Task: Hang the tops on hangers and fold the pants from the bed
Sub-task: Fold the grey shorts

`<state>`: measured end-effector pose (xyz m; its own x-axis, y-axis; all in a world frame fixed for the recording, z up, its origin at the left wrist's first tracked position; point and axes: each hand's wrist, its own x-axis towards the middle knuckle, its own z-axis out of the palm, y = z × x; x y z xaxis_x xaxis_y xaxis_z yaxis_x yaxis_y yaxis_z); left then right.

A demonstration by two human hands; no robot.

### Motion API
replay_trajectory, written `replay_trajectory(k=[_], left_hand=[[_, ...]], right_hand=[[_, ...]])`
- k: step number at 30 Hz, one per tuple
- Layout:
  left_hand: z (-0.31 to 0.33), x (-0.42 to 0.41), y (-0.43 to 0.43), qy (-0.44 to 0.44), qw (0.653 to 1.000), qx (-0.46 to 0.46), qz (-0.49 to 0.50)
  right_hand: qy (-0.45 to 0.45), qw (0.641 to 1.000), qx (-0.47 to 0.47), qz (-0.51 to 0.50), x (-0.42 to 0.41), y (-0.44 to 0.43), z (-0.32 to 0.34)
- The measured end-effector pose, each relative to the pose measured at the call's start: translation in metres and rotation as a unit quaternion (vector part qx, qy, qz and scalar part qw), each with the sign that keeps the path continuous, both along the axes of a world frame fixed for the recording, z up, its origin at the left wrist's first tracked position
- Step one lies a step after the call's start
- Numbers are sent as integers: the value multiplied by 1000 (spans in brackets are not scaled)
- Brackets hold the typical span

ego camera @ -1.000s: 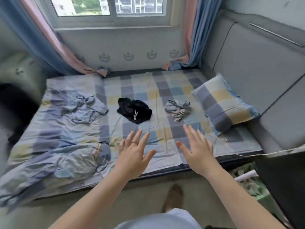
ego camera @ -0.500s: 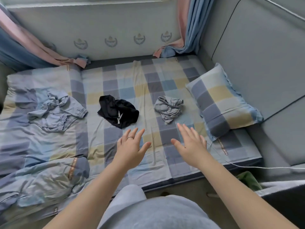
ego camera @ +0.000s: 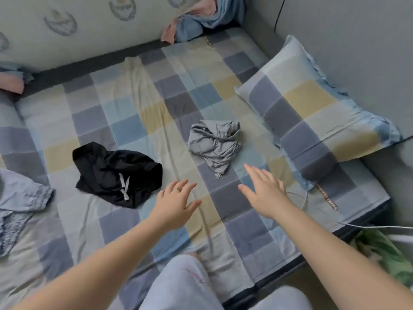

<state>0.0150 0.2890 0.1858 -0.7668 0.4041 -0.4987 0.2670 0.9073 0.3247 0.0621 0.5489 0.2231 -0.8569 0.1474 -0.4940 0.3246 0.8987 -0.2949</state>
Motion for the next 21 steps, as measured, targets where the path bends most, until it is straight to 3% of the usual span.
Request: replay_trajectory(k=[6, 16, 21], left_hand=[[-111, -114, 40, -31, 999, 18, -35], [-268, -284, 161, 107, 988, 43, -106], [-317, -336, 203, 35, 997, 58, -43]], right_hand=[[14, 999, -5, -52, -96, 23, -91], [70, 996, -8, -61, -218, 70, -267], [100, 994, -7, -36, -275, 84, -319]])
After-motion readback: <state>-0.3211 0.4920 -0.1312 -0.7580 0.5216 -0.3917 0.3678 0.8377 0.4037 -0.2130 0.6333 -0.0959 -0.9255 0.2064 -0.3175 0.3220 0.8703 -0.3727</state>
